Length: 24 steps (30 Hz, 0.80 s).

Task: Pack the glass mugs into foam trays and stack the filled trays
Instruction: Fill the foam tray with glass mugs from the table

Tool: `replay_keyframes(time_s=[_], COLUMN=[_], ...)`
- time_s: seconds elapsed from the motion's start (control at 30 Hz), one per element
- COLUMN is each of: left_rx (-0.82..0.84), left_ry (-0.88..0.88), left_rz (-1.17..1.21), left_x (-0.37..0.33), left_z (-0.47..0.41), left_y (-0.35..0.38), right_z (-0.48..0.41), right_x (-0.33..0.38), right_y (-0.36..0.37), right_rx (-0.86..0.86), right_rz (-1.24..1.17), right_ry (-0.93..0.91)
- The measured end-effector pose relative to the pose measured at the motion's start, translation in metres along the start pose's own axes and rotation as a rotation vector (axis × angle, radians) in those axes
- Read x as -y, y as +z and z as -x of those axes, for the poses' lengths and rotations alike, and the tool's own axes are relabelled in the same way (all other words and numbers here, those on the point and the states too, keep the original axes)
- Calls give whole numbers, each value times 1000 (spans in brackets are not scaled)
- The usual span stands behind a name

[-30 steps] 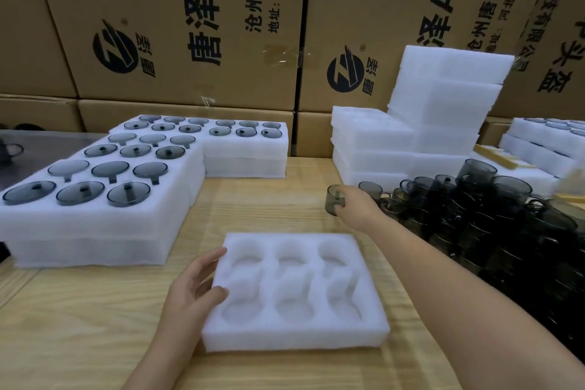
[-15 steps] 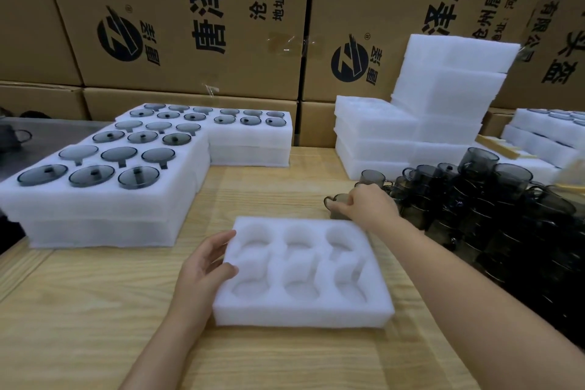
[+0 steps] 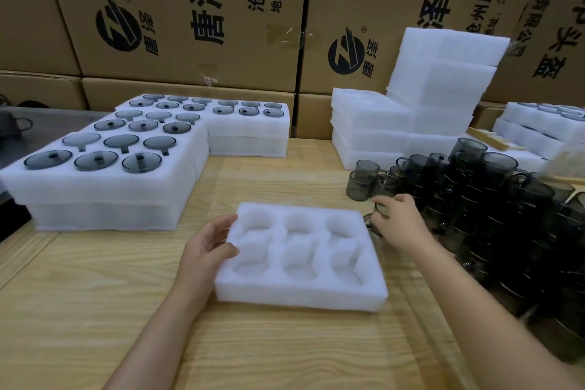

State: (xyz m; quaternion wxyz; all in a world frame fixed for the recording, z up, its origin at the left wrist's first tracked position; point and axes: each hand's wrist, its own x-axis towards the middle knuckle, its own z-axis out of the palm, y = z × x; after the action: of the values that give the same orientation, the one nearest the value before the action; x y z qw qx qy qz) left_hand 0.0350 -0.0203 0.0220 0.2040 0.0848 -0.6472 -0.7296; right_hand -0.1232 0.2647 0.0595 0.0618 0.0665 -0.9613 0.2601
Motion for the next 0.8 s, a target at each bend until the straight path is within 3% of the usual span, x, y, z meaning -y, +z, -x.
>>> replay_keyframes(time_s=[0.27, 0.37, 0.5, 0.8], left_rx=[-4, 2, 9, 5], left_ry=[0, 1, -2, -1], left_rz=[-8, -7, 1, 2], left_x=[1, 1, 1, 0], left_z=[-1, -1, 0, 0], left_y=[0, 0, 0, 1], right_z=[31, 38, 38, 30], right_x=[-6, 5, 27, 33], right_y=[14, 4, -15, -4], right_rx=[-306, -378, -198, 141], right_rz=[-192, -457, -822, -900], right_ry=[-12, -124, -198, -252])
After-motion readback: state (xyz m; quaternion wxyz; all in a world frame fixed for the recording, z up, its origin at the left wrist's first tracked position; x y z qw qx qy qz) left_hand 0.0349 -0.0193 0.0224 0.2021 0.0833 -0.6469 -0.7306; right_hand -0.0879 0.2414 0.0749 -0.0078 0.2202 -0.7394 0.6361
